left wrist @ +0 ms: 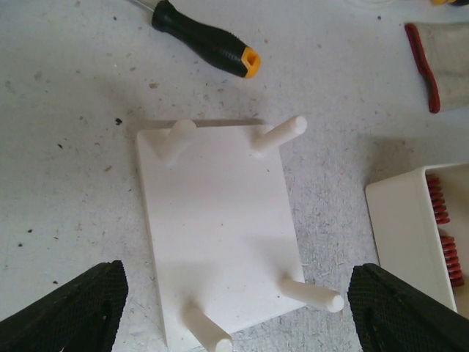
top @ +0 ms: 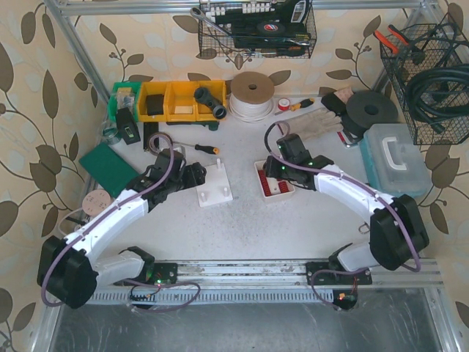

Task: Install the large spring

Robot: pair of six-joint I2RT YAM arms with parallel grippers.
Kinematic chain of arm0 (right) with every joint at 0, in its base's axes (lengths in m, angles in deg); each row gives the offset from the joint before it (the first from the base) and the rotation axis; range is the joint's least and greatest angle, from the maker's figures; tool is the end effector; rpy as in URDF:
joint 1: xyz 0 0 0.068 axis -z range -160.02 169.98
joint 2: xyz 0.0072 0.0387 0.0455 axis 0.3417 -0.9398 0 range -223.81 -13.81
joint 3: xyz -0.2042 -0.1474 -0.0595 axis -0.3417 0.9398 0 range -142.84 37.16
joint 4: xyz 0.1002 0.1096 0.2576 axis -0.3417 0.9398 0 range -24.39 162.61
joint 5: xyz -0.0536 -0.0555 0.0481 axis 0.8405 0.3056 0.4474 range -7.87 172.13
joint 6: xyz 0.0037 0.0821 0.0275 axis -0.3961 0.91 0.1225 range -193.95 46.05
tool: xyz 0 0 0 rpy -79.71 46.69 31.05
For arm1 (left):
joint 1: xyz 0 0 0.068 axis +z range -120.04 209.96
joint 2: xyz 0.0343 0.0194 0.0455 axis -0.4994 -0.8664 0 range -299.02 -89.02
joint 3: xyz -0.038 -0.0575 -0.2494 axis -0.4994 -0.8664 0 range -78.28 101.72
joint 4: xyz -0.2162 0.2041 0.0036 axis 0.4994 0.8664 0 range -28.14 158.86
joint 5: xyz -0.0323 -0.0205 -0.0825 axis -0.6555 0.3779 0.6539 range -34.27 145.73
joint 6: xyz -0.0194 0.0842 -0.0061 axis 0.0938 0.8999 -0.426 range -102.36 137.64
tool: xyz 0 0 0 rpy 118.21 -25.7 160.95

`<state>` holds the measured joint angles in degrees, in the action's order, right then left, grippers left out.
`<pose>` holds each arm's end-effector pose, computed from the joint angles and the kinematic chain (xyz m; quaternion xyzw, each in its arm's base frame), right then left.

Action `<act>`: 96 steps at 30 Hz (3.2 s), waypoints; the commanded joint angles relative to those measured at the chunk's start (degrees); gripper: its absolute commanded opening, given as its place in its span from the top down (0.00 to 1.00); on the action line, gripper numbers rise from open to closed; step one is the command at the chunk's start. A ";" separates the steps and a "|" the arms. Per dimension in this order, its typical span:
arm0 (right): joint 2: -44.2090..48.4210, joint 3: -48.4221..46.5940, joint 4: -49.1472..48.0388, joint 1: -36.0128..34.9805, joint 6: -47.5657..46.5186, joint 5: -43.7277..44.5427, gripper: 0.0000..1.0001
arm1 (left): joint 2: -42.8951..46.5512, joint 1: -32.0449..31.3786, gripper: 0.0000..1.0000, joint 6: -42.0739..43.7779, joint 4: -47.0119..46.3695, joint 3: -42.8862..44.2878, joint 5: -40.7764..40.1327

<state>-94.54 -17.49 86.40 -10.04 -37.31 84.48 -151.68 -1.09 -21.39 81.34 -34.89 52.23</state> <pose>0.3161 0.1791 0.1793 0.0612 0.9278 0.1859 0.3175 0.2678 -0.1556 0.2042 -0.0759 0.8981 -0.2256 0.3698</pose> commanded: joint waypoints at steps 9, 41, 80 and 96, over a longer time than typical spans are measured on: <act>-12.40 -8.56 7.78 1.51 -1.66 -6.59 0.49 | -2.70 0.67 0.15 2.06 -2.03 3.41 2.29; -26.74 -14.76 10.63 2.20 -1.72 -1.28 0.52 | -2.98 0.68 0.15 1.52 -1.54 3.66 1.13; -33.16 -20.46 17.19 3.48 0.18 -0.72 0.83 | 1.29 0.67 0.14 0.45 -2.78 0.75 -0.09; -8.94 -8.80 4.57 2.79 0.23 -1.64 1.00 | -1.62 0.69 0.13 2.21 -3.96 2.67 8.21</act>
<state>-110.27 -29.58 98.71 -6.89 -37.31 82.57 -152.44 -1.09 -20.32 79.25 -34.03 55.79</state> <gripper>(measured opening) 0.199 0.870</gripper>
